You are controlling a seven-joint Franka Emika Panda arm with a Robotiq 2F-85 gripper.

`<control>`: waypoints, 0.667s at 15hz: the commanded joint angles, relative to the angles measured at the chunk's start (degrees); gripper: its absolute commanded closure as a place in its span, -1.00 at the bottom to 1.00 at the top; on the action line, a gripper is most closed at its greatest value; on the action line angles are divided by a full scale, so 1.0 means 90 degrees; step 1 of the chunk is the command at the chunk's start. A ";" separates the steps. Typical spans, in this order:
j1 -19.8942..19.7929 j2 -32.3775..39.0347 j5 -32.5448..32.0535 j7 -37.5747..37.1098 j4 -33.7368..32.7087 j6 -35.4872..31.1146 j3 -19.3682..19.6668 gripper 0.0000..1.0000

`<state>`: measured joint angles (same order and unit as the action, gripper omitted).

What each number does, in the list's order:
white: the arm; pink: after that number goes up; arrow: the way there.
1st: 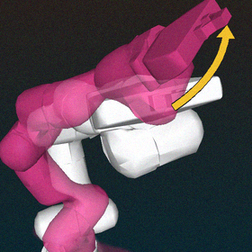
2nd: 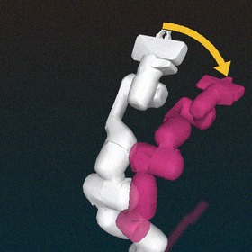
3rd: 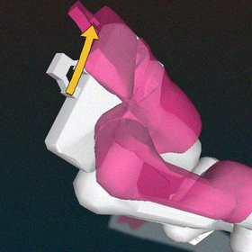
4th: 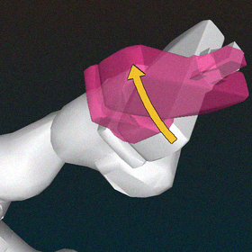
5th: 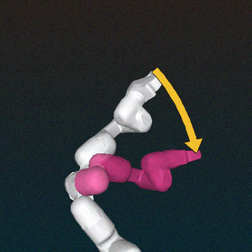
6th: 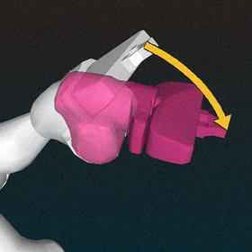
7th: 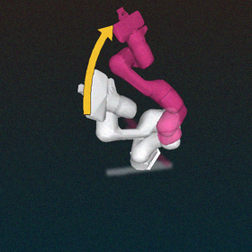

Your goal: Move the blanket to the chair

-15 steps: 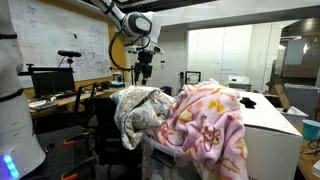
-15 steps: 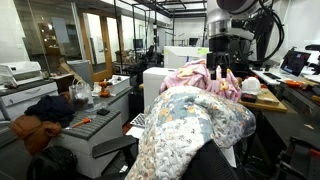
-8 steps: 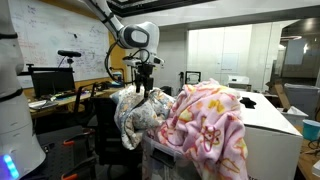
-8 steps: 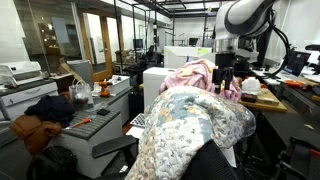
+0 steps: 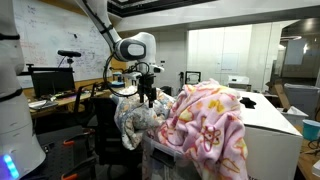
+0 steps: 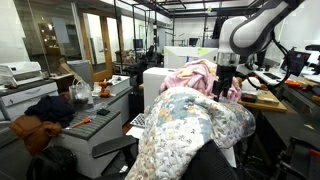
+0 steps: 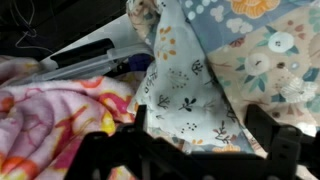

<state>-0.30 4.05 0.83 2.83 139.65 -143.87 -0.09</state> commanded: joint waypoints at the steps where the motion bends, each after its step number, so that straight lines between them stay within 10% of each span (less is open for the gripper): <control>1: 0.0168 0.0220 -0.1262 -0.1295 0.0181 -0.0734 0.0095 -1.00; 6: 0.0558 0.0496 -0.2582 -0.2672 0.0071 -0.0734 0.0062 -1.00; 10: 0.0522 0.0489 -0.0784 -0.1170 0.0086 -0.0573 -0.0545 -1.00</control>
<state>4.56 9.11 -16.04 -16.27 140.37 -150.38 -1.73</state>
